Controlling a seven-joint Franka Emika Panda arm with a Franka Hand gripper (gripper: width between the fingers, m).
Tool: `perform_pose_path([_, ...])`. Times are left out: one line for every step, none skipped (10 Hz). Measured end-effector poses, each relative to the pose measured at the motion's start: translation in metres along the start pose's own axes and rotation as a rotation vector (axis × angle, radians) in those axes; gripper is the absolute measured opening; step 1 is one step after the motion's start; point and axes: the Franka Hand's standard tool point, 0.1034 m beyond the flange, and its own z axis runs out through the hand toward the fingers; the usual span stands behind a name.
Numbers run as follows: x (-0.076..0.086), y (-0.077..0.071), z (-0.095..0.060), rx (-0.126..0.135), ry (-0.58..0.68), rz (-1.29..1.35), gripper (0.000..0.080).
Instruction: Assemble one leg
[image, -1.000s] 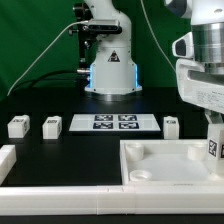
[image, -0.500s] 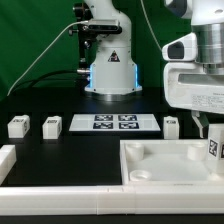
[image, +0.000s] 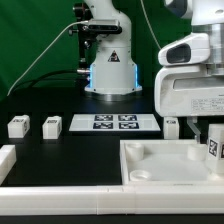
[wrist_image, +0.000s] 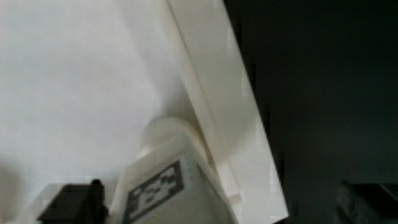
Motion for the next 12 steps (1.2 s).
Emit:
perform_pose_path([0.000, 0.002, 0.000, -0.004, 0.000, -0.123, 0.0649])
perform_pose_path([0.001, 0.004, 0.000, -0.010, 0.001, -0.244, 0.0649])
perform_pose_path([0.002, 0.006, 0.000, -0.010, 0.001, -0.337, 0.0649])
perform_pose_path([0.003, 0.008, -0.001, -0.015, 0.001, -0.474, 0.0649])
perform_pose_path([0.004, 0.009, -0.001, -0.018, 0.001, -0.527, 0.0649])
perform_pose_path([0.004, 0.009, -0.001, -0.018, 0.001, -0.510, 0.0649])
perform_pose_path([0.004, 0.009, -0.001, -0.018, 0.001, -0.510, 0.0554])
perform_pose_path([0.004, 0.009, -0.001, -0.018, 0.001, -0.510, 0.0372])
perform_pose_path([0.005, 0.011, -0.001, -0.021, 0.003, -0.511, 0.0372])
perform_pose_path([0.006, 0.014, -0.001, -0.024, 0.003, -0.508, 0.0299])
perform_pose_path([0.005, 0.013, -0.001, -0.023, 0.003, -0.486, 0.0299])
perform_pose_path([0.005, 0.013, -0.001, -0.023, 0.003, -0.470, 0.0299])
